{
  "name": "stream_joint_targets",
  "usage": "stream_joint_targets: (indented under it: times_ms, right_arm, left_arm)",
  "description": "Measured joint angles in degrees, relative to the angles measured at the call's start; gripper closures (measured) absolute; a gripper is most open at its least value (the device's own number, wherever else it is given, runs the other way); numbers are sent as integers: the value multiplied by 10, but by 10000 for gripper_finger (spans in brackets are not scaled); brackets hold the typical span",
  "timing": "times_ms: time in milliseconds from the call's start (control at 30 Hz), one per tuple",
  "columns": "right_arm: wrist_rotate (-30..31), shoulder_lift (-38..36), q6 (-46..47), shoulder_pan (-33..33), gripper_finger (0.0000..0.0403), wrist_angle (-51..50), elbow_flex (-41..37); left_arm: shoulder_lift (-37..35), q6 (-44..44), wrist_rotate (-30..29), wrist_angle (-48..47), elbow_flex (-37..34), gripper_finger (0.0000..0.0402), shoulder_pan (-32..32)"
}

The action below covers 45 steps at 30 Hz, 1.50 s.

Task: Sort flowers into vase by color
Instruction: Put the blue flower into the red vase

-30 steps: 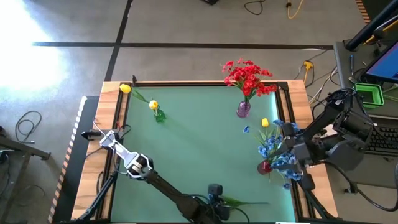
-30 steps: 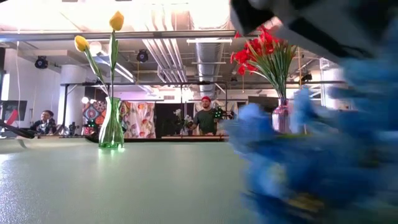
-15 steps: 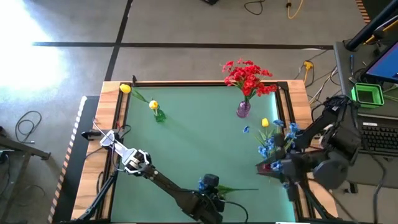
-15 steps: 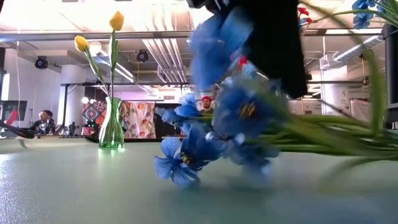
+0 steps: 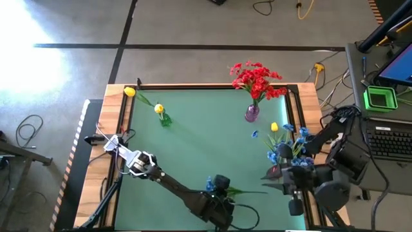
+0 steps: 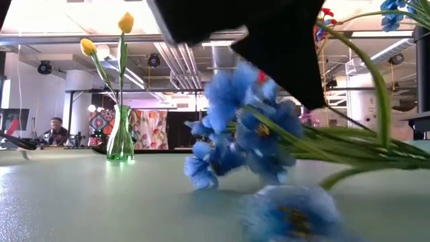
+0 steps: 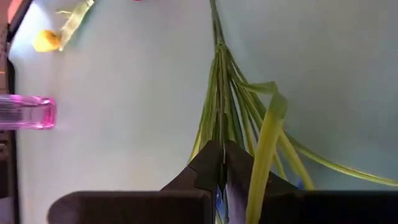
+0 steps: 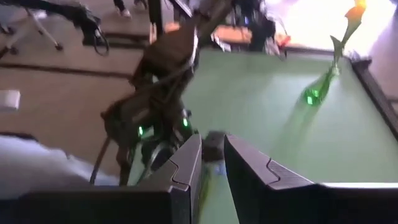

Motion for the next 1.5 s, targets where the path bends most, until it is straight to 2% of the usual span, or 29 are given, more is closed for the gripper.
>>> stream_joint_targets:
  times_ms: [133,233,467,633,867,1033,1133,1233,1500]
  right_arm:
    - [-14,2,37,26,340,-84,24]
    - [-11,-9,58,68,340,-89,24]
    - [92,-38,129,173,339,-94,12]
    - [112,-36,152,176,339,-93,-2]
    - [110,-17,153,169,339,-90,-4]
    - [109,-16,172,169,339,-89,-4]
    - [110,-16,174,169,339,-91,-4]
    - [110,-16,174,169,339,-95,-4]
    - [107,-16,183,169,339,-127,-4]
  left_arm:
    - [-18,-20,2,64,-73,402,-4]
    - [-49,-47,3,95,-148,402,-9]
    - [-180,-63,7,272,-341,401,-12]
    - [-267,-60,14,365,-456,401,-7]
    - [-327,-82,21,363,-571,401,1]
    - [-352,-119,57,366,-611,398,4]
    - [-354,-131,63,364,-611,377,4]
    - [-353,-152,68,347,-604,341,6]
    - [-353,-176,63,273,-566,214,9]
